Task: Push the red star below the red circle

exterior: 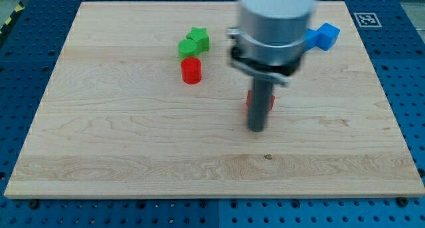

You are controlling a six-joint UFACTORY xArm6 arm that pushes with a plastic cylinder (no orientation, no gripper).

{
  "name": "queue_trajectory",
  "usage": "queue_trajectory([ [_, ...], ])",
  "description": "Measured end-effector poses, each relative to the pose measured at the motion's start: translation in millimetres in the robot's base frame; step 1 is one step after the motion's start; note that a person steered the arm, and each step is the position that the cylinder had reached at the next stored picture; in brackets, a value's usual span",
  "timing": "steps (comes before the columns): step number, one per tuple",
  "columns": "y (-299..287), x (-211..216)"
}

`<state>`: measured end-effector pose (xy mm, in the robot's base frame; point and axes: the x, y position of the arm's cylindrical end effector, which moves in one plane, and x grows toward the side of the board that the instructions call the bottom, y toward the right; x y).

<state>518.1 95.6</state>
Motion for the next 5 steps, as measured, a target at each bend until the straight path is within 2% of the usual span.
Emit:
queue_trajectory([
  [1, 69, -2],
  [2, 78, -22],
  [3, 18, -25],
  [4, -77, -25],
  [5, -143, -28],
])
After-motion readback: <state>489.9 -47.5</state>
